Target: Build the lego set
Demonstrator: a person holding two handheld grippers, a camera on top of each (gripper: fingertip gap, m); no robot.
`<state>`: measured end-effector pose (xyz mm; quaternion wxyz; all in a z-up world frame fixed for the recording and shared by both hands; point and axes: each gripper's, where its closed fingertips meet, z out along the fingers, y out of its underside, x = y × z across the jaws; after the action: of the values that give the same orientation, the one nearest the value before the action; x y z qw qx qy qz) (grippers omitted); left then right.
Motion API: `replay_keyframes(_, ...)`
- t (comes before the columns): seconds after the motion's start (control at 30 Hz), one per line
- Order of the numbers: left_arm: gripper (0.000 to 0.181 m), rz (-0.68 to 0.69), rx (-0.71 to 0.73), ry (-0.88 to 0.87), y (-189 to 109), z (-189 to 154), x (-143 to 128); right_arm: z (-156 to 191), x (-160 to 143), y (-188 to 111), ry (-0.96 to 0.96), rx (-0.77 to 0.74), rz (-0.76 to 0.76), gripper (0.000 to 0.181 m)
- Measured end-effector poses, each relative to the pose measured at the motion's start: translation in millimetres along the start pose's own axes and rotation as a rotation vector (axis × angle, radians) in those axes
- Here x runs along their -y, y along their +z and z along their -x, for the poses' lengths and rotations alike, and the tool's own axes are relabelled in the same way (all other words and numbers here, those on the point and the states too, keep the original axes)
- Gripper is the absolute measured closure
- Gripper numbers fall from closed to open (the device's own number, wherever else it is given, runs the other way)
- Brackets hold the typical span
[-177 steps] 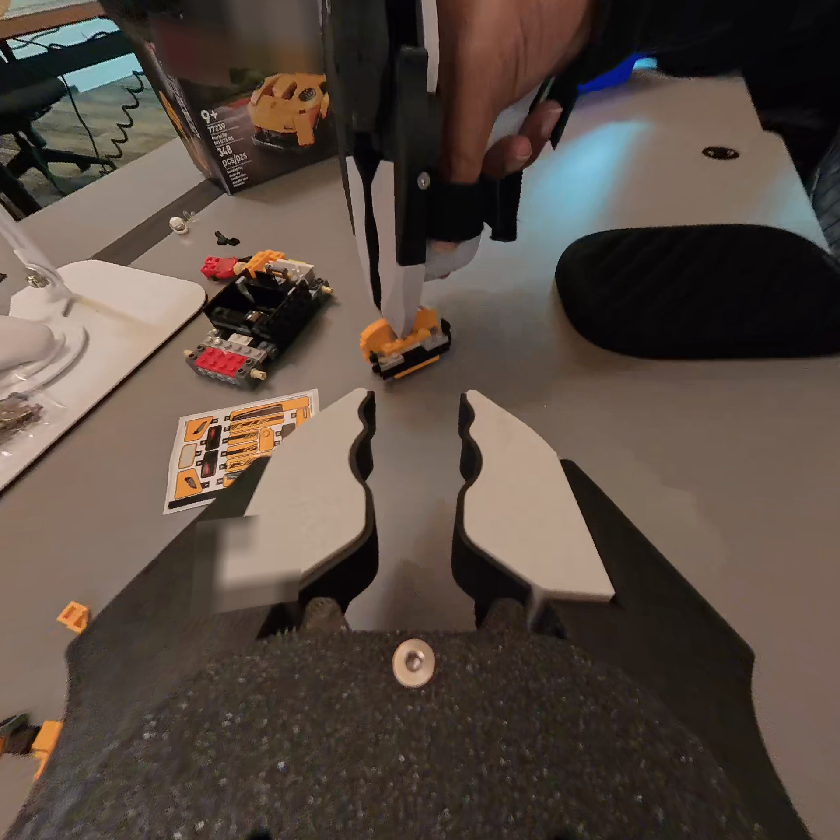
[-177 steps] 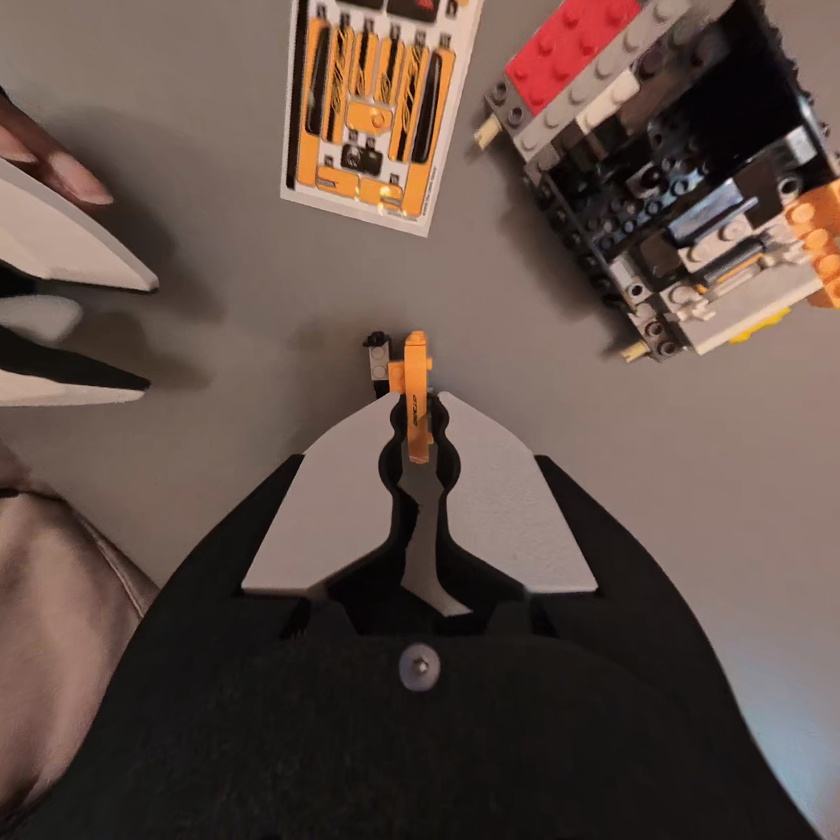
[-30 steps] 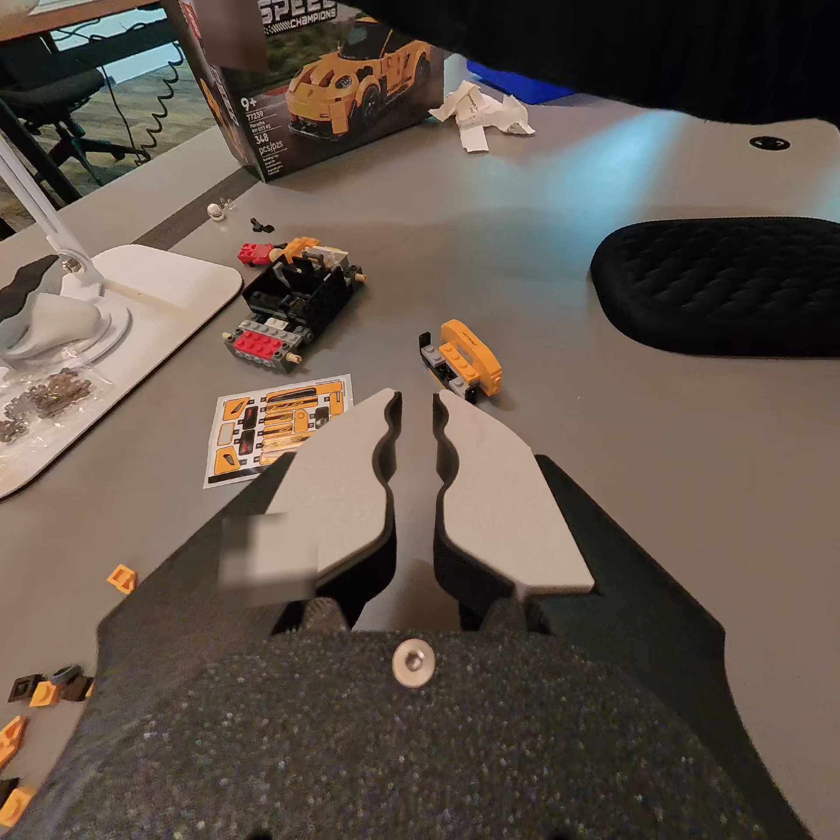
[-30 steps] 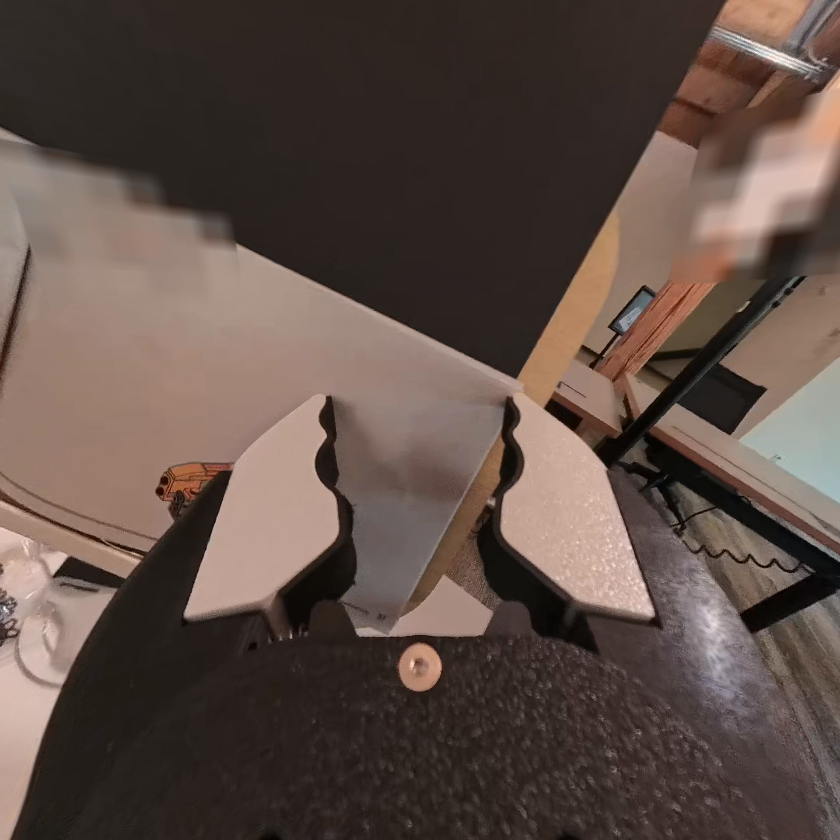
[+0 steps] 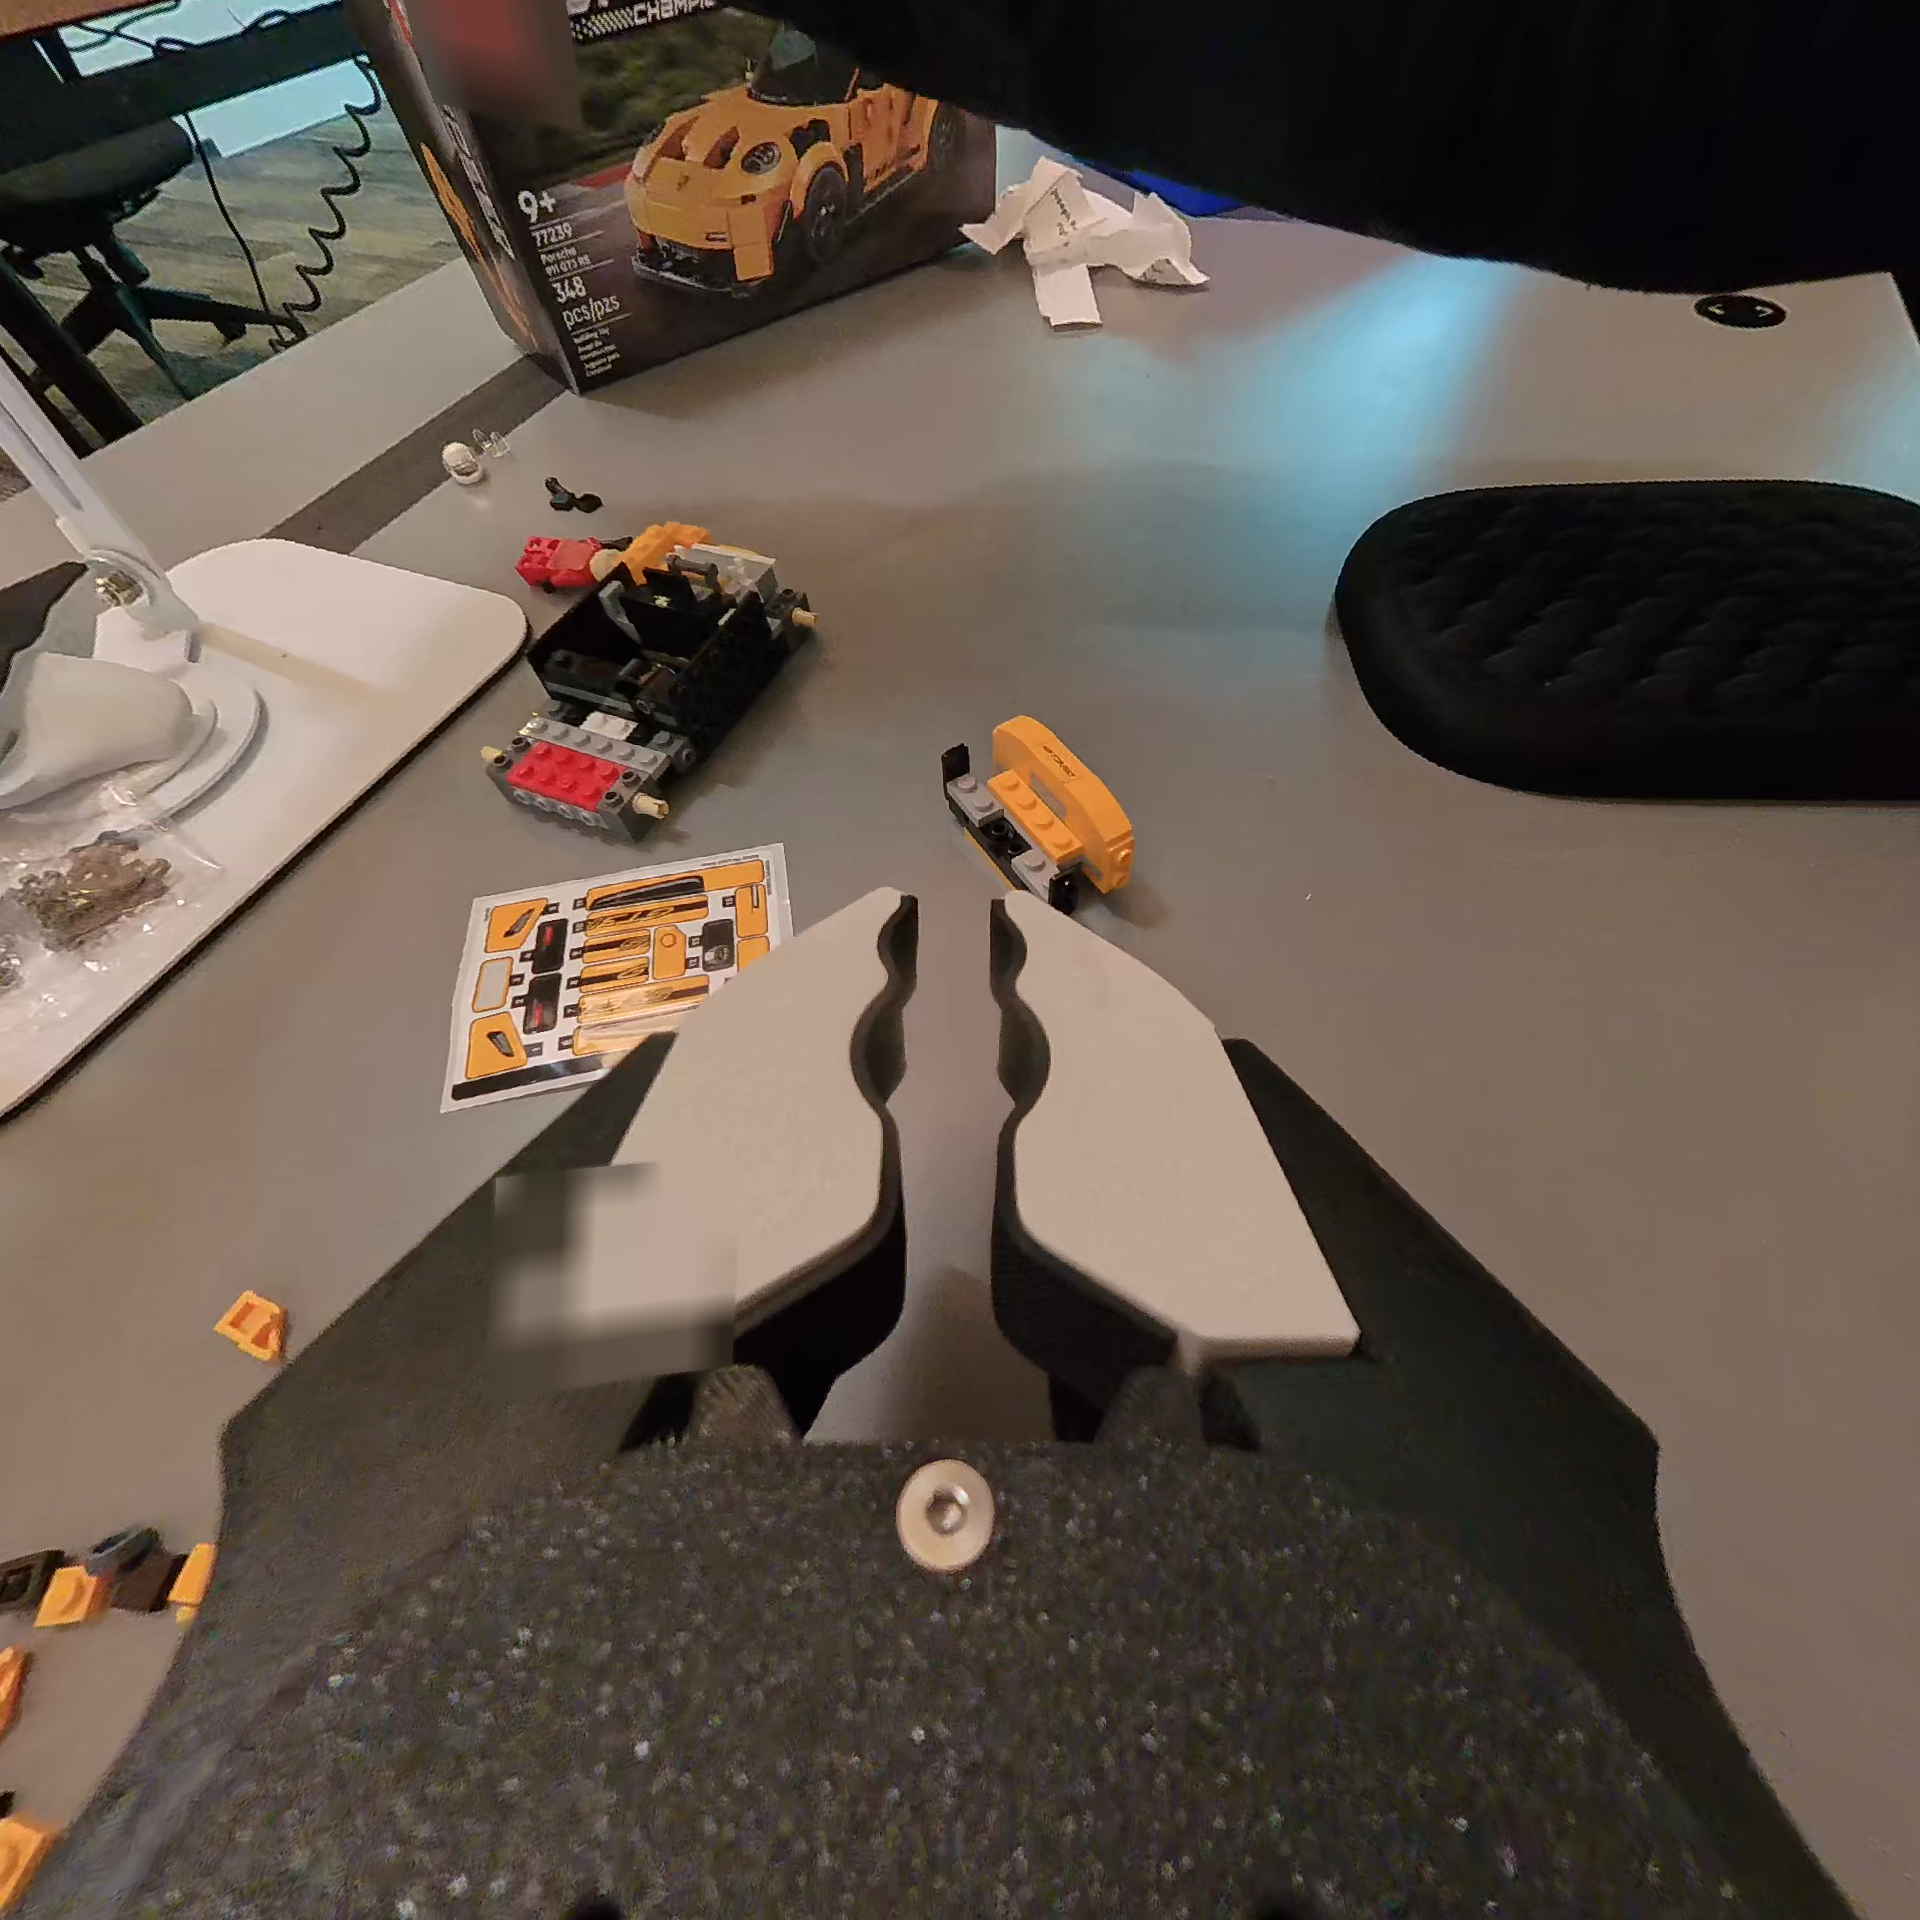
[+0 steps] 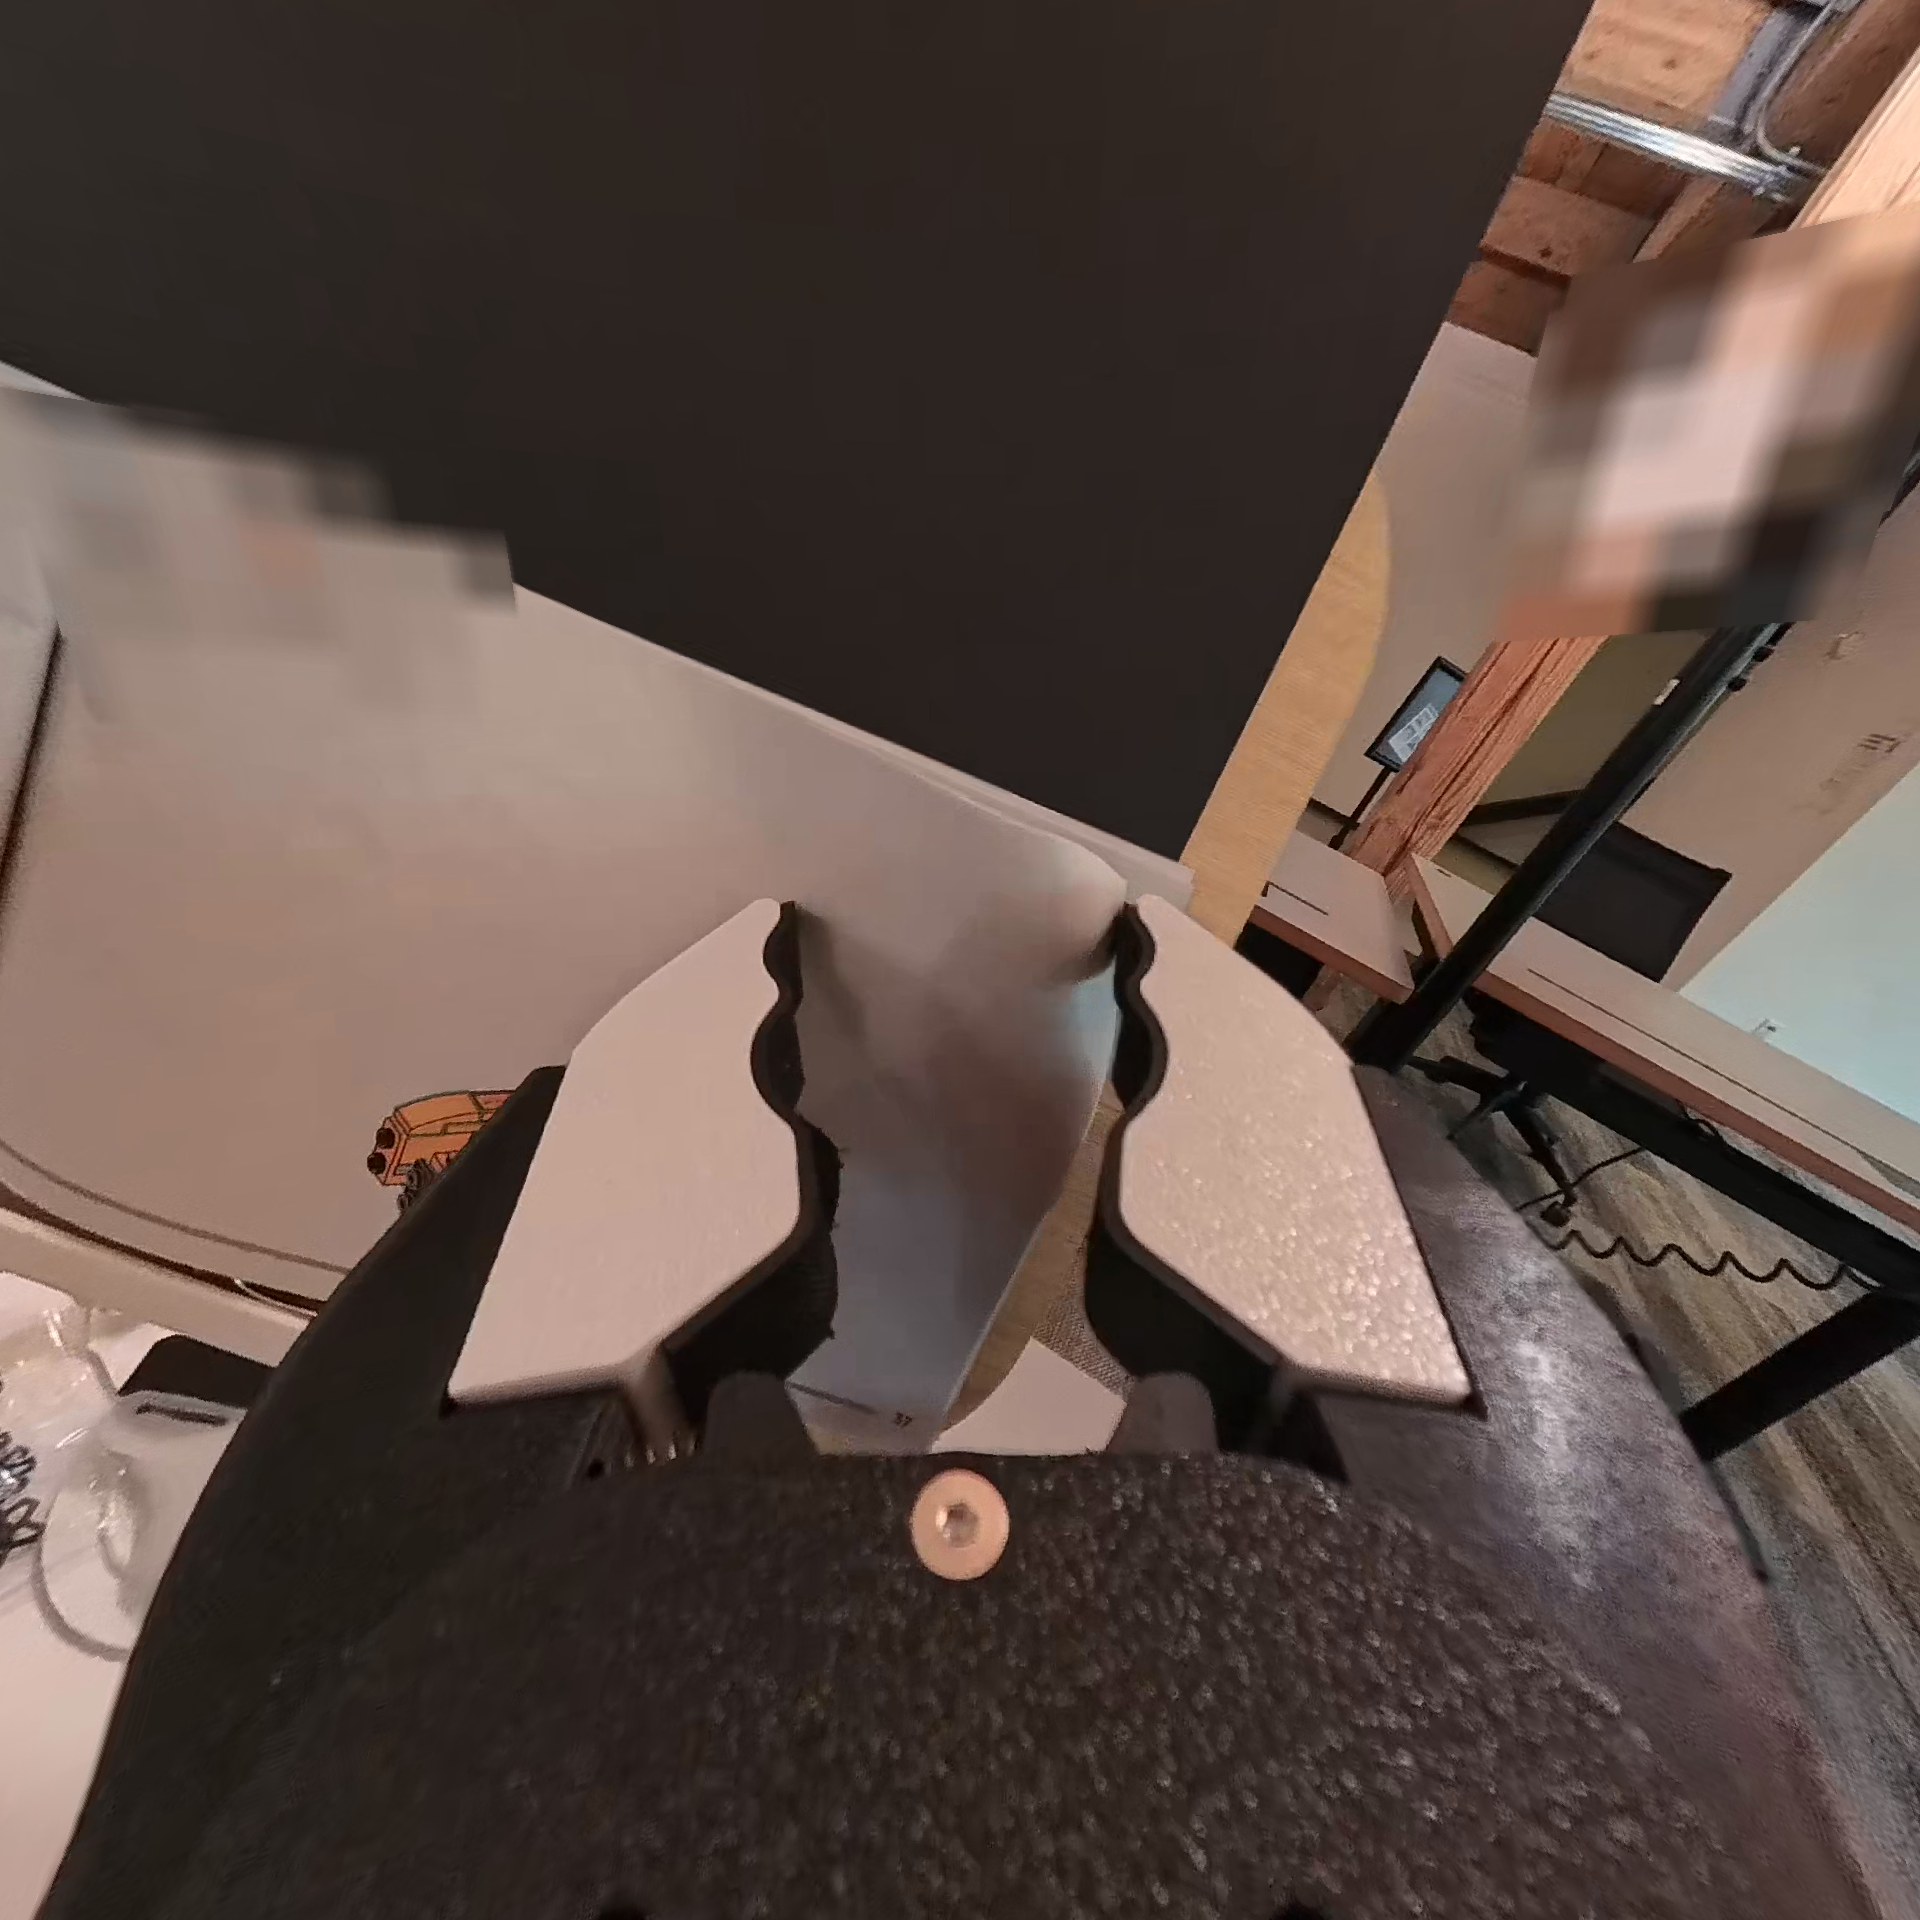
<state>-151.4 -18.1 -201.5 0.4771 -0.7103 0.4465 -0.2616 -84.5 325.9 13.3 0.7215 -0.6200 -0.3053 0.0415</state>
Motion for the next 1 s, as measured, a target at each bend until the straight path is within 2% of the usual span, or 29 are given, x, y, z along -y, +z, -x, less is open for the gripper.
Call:
replay_keyframes(0.03,0.168,0.001,-0.001,-0.001,0.1,-0.1,-0.3,-1.1,0.5,-1.5,-0.014,-0.011,-0.006,0.122)
replay_keyframes(0.17,0.168,-0.007,0.012,0.003,-0.1,1.6,1.2,-11.6,-0.1,-9.7,-0.07,-0.093,-0.028,0.142)
replay_keyframes(0.27,0.167,-0.06,0.087,0.019,-2.9,16.4,19.7,-11.9,-3.5,-11.5,-0.125,-0.115,-0.031,0.15)
replay_keyframes(0.33,0.165,-0.074,0.146,0.041,-5.7,33.1,43.7,-13.8,-3.1,-11.8,-0.178,-0.151,-0.036,0.155)
replay_keyframes(0.47,0.162,-0.14,0.243,0.071,-12.7,72.4,114.3,-20.6,5.5,-20.0,-0.251,-0.233,-0.098,0.166)
replay_keyframes(0.53,0.161,-0.189,0.27,0.05,-13.8,90.0,146.1,-24.3,12.1,-28.6,-0.318,-0.282,-0.158,0.181)
replay_keyframes(0.6,0.16,-0.227,0.286,0.014,-11.7,104.0,168.5,-19.3,12.1,-32.4,-0.413,-0.288,-0.183,0.181)
replay_keyframes(0.67,0.16,-0.262,0.281,-0.026,-7.1,111.8,182.8,-6.5,3.0,-29.7,-0.431,-0.21,-0.166,0.181)
replay_keyframes(0.73,0.16,-0.281,0.281,-0.057,-1.9,116.8,187.7,-0.5,-5.6,-28.1,-0.349,-0.126,-0.144,0.181)
replay_keyframes(0.83,0.16,-0.286,0.303,-0.092,2.4,123.6,180.2,6.1,0.8,-40.1,-0.268,-0.055,-0.205,0.181)
replay_keyframes(0.93,0.156,-0.284,0.33,-0.122,4.9,136.0,170.9,31.0,9.3,-56.7,-0.208,0.08,-0.262,0.181)
replay_keyframes(1.0,0.151,-0.32,0.295,-0.167,7.1,141.4,175.7,46.5,18.6,-69.1,-0.182,0.153,-0.3,0.181)
